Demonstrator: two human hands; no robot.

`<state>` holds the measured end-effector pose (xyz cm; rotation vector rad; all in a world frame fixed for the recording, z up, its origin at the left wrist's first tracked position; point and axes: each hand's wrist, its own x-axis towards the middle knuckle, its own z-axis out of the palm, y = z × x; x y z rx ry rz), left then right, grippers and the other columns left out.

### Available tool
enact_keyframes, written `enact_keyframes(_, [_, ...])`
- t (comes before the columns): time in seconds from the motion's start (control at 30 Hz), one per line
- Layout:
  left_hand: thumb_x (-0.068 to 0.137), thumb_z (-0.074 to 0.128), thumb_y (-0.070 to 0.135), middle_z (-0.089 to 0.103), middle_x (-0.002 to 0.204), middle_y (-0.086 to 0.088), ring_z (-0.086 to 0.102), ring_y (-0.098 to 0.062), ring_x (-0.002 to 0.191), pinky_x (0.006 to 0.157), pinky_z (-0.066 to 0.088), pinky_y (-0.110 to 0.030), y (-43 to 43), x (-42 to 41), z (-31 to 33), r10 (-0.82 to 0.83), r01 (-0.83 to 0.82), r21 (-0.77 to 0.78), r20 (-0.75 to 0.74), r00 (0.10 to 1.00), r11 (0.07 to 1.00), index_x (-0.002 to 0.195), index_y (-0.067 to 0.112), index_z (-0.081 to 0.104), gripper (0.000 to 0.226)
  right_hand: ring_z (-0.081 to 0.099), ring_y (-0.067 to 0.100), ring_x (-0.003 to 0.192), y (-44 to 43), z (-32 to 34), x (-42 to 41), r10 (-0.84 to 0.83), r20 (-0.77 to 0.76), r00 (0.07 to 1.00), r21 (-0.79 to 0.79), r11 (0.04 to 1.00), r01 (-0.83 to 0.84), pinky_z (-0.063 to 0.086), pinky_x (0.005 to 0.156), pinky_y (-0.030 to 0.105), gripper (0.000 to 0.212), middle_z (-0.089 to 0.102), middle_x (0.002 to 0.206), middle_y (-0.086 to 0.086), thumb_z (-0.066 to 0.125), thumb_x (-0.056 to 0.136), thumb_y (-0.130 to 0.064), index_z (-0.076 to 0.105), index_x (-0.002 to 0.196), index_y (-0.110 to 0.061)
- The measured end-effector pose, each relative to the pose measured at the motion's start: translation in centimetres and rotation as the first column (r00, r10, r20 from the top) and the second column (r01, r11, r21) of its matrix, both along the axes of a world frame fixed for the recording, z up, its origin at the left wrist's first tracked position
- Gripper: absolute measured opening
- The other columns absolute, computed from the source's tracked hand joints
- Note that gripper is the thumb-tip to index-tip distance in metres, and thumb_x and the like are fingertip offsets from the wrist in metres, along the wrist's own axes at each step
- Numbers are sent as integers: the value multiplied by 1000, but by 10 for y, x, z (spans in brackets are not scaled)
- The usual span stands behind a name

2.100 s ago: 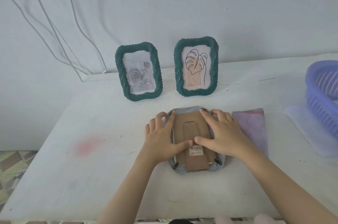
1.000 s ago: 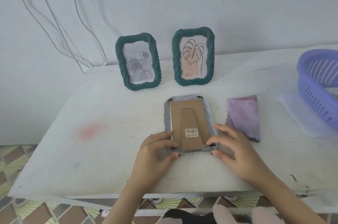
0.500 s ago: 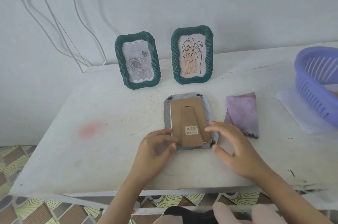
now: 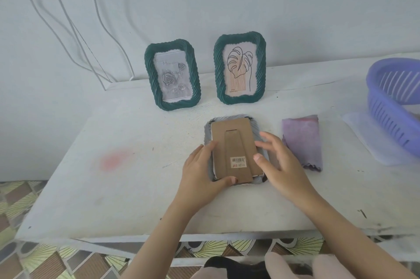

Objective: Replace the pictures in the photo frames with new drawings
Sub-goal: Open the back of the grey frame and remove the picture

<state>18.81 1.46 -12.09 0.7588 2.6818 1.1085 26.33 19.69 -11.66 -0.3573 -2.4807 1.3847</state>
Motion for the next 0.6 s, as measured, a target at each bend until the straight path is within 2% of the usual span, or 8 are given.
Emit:
enact_keyframes(0.1, [59, 69, 53, 29, 148, 8, 17, -12, 139, 114, 18, -33, 0, -1, -1, -25, 25, 26, 4, 1000, 999, 142, 32, 27, 95, 42, -14, 112, 0, 0, 2, 6, -27, 1000, -96, 995, -9, 26, 90, 4, 48, 56, 124, -16, 59, 88, -24, 40, 131, -33])
enact_keyframes(0.2, [58, 68, 55, 27, 142, 15, 13, 0, 133, 109, 14, -25, 2, 1, 0, -49, 55, 79, -73, 996, 995, 135, 41, 29, 87, 41, -15, 116, 0, 0, 3, 11, -58, 998, -176, 984, -21, 27, 92, 8, 47, 56, 121, -23, 54, 80, -36, 42, 125, -40])
enact_keyframes(0.27, [57, 69, 50, 27, 140, 13, 12, -2, 131, 107, 13, -25, 4, 2, 1, -40, 52, 117, -98, 994, 992, 129, 45, 31, 81, 43, -10, 118, 1, 0, 4, 8, -73, 997, -212, 977, -24, 29, 91, 8, 45, 56, 121, -24, 52, 78, -36, 43, 122, -43])
enact_keyframes(0.33, [57, 75, 38, 27, 138, 11, 13, -5, 130, 106, 14, -27, 6, 3, 4, -29, 42, 143, -93, 995, 989, 124, 46, 35, 79, 44, -7, 119, 2, -2, 5, 10, -90, 996, -225, 974, -30, 29, 88, 2, 44, 57, 121, -23, 53, 78, -35, 44, 121, -43])
enact_keyframes(0.47, [57, 83, 19, 31, 130, 7, 18, -3, 122, 101, 18, -23, 8, 1, 10, -16, 19, 173, -20, 1000, 985, 109, 49, 41, 74, 46, -5, 119, 3, -4, 6, 12, -125, 992, -230, 972, -41, 28, 86, -1, 48, 58, 121, -21, 52, 73, -46, 46, 121, -41])
enact_keyframes(0.6, [55, 80, 25, 42, 118, 15, 26, -2, 113, 94, 25, -20, 5, -5, 10, -62, 50, 164, 68, 996, 985, 103, 50, 43, 66, 46, -4, 119, 2, -4, 7, 30, -146, 989, -238, 969, -64, 27, 89, -1, 51, 58, 121, -21, 51, 72, -48, 47, 122, -37])
